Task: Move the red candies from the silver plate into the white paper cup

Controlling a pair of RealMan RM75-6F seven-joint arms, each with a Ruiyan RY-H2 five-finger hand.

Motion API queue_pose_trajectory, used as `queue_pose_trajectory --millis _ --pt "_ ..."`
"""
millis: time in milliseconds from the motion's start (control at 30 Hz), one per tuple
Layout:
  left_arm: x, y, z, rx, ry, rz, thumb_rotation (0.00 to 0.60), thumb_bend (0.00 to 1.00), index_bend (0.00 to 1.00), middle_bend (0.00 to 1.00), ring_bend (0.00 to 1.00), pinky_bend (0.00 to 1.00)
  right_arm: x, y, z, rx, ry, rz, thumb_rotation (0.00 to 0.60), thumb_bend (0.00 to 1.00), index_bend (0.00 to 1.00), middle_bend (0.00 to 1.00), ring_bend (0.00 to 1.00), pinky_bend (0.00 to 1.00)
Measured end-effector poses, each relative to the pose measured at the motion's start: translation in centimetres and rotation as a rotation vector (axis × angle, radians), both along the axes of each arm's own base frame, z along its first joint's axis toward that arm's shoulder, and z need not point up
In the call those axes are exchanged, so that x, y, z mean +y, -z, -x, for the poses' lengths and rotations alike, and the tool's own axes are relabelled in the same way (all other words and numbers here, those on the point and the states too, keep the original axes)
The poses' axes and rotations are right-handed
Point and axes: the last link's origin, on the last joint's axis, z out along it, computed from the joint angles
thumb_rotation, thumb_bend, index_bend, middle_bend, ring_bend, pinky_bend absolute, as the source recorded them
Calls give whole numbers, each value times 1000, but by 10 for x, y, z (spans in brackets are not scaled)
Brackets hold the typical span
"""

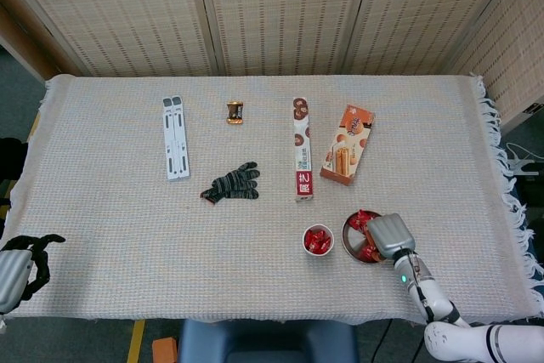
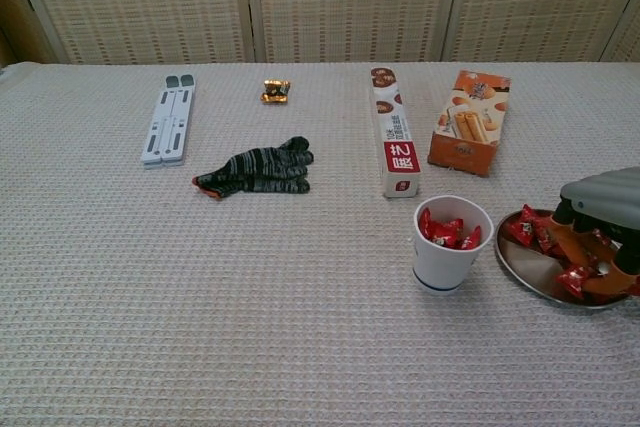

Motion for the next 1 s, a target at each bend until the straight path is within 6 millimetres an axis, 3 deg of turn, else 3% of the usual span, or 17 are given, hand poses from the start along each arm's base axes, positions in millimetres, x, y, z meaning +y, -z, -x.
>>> queue_pose_trajectory --millis 267,467,1000 --pt "0 0 0 0 1 0 600 635 307 404 310 245 1 -3 -4 -13 -8 12 600 198 693 770 817 1000" --pt "0 0 0 1 2 3 600 636 307 404 310 244 3 -12 -18 -56 -37 33 600 204 695 770 817 1000" --pt "0 2 -1 8 2 10 600 636 307 403 310 244 12 -48 -88 -221 -186 73 600 207 696 770 818 1000"
